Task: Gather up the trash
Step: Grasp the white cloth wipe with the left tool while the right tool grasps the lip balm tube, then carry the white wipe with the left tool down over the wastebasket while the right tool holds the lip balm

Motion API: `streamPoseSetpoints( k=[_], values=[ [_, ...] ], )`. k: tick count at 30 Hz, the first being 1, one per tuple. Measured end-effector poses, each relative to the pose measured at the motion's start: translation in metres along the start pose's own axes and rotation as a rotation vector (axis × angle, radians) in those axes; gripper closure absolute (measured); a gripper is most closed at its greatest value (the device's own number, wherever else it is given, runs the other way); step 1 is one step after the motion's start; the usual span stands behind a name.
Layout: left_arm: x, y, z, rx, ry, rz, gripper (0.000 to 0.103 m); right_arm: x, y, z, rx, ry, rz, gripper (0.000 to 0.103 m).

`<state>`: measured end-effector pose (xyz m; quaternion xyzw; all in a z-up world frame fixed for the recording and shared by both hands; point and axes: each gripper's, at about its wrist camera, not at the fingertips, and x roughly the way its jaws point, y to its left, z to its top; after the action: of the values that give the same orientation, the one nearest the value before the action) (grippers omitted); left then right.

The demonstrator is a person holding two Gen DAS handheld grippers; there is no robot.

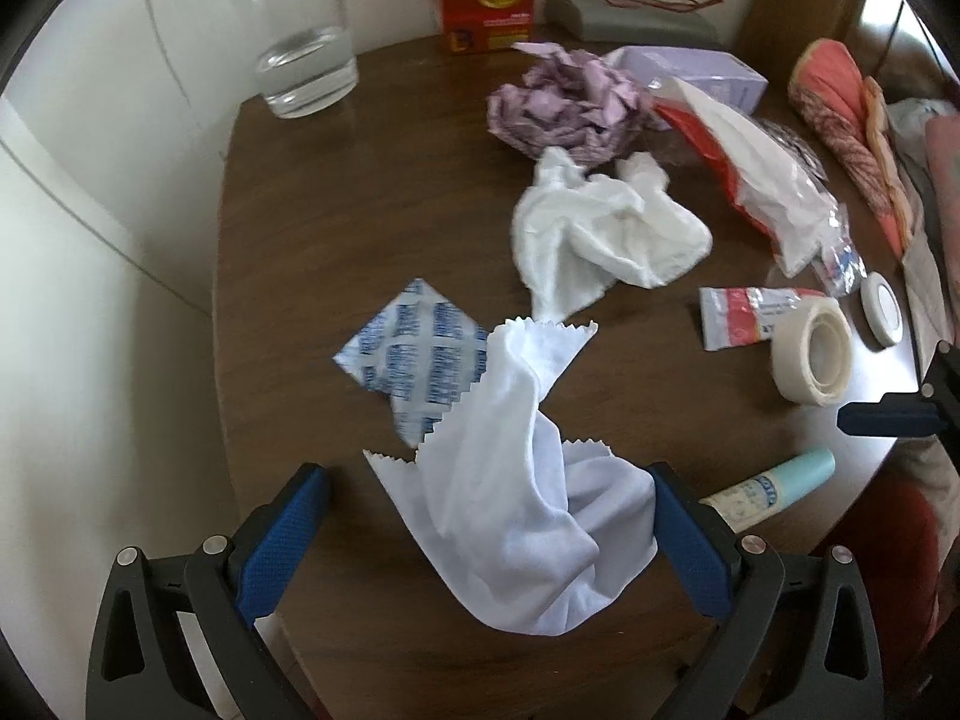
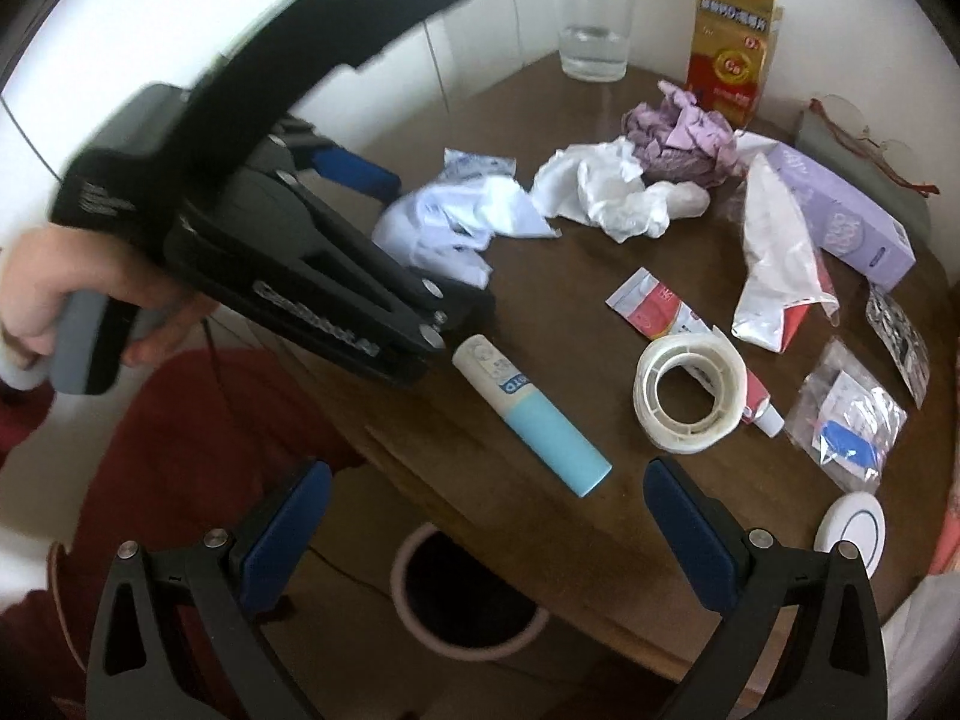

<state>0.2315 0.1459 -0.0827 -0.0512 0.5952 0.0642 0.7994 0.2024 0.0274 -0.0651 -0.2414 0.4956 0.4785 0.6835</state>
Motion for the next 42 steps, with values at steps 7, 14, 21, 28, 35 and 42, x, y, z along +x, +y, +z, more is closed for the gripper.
streamPoseSetpoints(
  k=[7,14,21,28,35,42],
  values=[
    [0.001,0.006,0.005,0.016,0.004,0.001,0.006,0.020,-0.006,0.013,-0.007,0.079,-0.003,0.001],
    [-0.008,0.015,0.001,0.033,-0.010,-0.004,0.027,0.032,0.002,0.033,-0.078,0.143,-0.084,0.012],
    [-0.018,0.014,-0.003,0.060,-0.017,-0.007,0.057,0.036,0.007,0.052,-0.117,0.198,-0.105,0.030],
    [-0.025,0.005,-0.012,0.086,-0.022,-0.016,0.071,0.035,0.007,0.073,-0.097,0.216,-0.106,0.076],
    [-0.030,0.003,-0.019,0.071,-0.052,-0.046,0.082,0.040,-0.003,0.073,-0.090,0.207,-0.116,0.086],
    [-0.032,0.003,-0.020,0.067,-0.036,-0.085,0.083,0.041,-0.019,0.075,-0.033,0.177,-0.091,0.086]
  ],
)
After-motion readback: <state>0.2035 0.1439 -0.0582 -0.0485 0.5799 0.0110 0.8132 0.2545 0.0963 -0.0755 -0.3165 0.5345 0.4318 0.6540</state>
